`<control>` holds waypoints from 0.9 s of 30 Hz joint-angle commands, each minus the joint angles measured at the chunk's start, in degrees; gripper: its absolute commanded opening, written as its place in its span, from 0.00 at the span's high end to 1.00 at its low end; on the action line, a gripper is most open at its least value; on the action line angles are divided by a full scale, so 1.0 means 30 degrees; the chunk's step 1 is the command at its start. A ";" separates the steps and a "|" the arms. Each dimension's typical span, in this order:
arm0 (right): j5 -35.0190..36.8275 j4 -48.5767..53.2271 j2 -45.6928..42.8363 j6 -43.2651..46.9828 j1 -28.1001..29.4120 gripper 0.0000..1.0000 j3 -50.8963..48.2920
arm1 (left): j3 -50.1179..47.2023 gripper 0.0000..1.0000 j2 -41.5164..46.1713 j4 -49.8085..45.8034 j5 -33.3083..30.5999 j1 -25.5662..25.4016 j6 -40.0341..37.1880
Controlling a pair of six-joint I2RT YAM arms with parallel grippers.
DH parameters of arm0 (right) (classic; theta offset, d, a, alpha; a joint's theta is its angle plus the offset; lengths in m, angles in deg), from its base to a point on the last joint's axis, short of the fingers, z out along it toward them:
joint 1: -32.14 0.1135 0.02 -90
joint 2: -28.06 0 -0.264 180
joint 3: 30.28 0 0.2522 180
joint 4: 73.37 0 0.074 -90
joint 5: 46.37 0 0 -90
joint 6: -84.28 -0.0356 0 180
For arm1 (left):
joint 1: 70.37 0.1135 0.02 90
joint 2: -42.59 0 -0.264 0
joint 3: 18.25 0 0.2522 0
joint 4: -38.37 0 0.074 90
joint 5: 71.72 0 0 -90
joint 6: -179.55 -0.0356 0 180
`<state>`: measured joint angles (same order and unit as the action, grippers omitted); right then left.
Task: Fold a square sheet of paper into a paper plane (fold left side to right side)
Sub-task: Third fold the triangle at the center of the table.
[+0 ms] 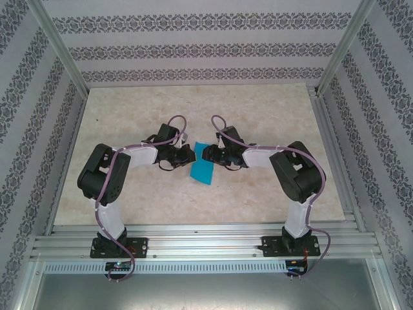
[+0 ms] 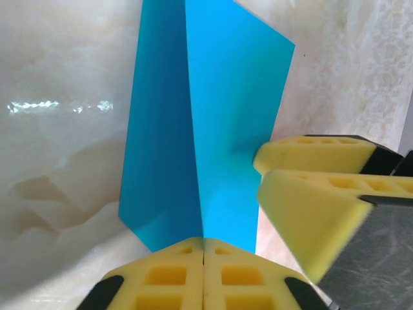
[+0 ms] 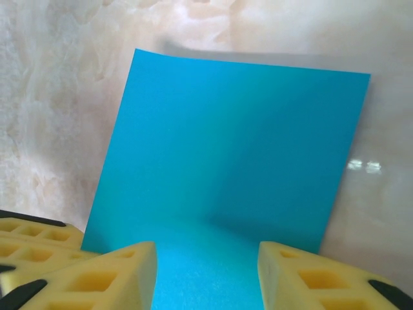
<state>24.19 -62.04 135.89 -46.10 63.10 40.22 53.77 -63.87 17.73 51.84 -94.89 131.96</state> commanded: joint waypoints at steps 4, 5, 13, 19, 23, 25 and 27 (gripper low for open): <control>-0.0338 0.0489 -0.3767 0.2055 -0.0295 0.49 -0.1337 | 0.0034 0.98 0.0268 0.0064 -0.0273 -0.0598 0.0383; -0.0383 0.0771 -0.4374 0.2300 -0.0157 0.48 -0.1640 | 0.0050 0.98 0.0312 0.0003 -0.0288 -0.0672 0.0507; 0.2323 0.1023 -0.8222 0.3111 0.3756 0.42 -0.5155 | 0.0390 1.00 0.0116 -0.0300 -0.0325 -0.1304 0.1290; 0.6207 0.2367 -0.7472 0.4392 0.6730 0.39 -0.4493 | 0.0553 1.00 0.0186 -0.0526 -0.0288 -0.1393 0.1536; 0.8619 0.3809 -0.6282 0.5440 0.7955 0.39 -0.3126 | 0.0566 1.00 0.0244 -0.0589 -0.0296 -0.1383 0.1597; 0.9380 0.4175 -0.5584 0.5814 0.8452 0.38 -0.2466 | 0.0611 1.00 0.0231 -0.0619 -0.0289 -0.1427 0.1595; 1.0128 0.4543 -0.5001 0.6016 0.8789 0.38 -0.1941 | 0.0624 1.00 0.0266 -0.0643 -0.0289 -0.1419 0.1600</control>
<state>47.38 -50.99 119.30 -31.02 88.19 31.47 54.03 -63.87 16.79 50.99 -98.32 136.18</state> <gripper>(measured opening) 0.616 0.058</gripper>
